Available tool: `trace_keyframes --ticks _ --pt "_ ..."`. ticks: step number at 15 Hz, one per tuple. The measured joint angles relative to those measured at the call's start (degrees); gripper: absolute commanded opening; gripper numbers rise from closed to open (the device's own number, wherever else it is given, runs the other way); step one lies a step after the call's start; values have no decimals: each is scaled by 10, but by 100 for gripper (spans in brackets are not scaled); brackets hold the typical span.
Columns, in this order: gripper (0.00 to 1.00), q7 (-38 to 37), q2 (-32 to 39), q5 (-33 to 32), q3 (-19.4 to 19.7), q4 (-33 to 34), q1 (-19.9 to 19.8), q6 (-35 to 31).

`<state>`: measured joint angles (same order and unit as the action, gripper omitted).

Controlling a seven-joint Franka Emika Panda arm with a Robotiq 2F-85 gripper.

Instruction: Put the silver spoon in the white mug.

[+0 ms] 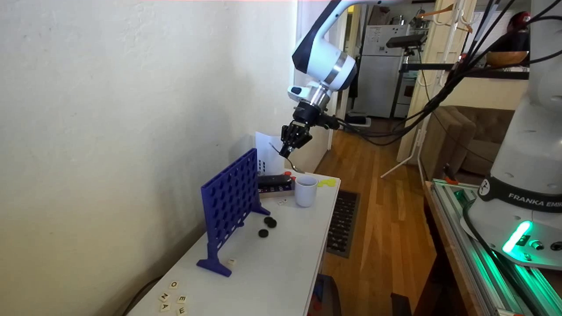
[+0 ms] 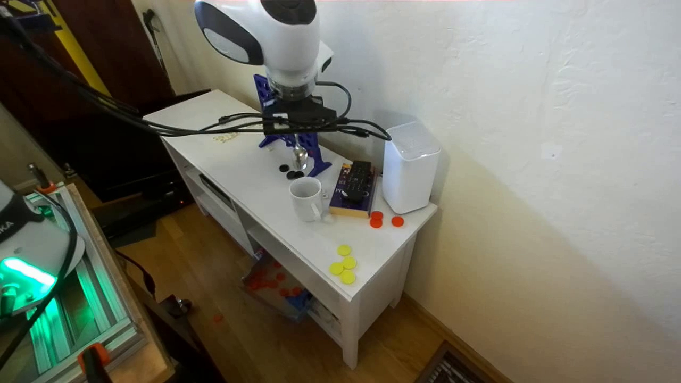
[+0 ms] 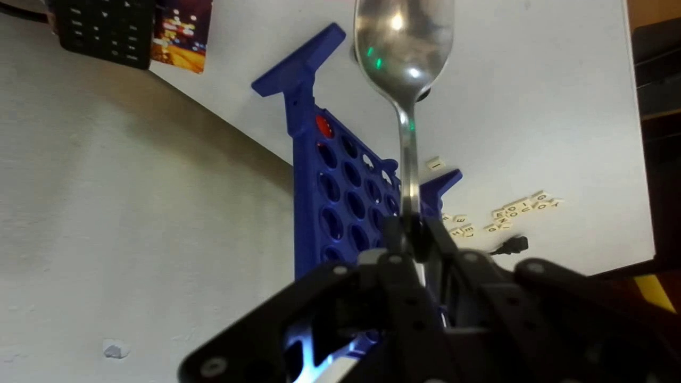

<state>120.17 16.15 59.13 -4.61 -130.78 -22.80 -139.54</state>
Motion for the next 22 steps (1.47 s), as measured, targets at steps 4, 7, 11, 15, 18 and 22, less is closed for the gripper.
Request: trace_keyframes --ticks 4,7,11,15,18,22 --pt "3 71 9 71 42 6 13 38" --pt "3 93 22 93 70 11 22 59" --pt "3 101 51 106 93 20 31 67" --pt "3 101 81 109 101 37 32 76" --pt "3 101 99 110 104 50 32 78" --pt "3 101 122 114 109 66 32 83"
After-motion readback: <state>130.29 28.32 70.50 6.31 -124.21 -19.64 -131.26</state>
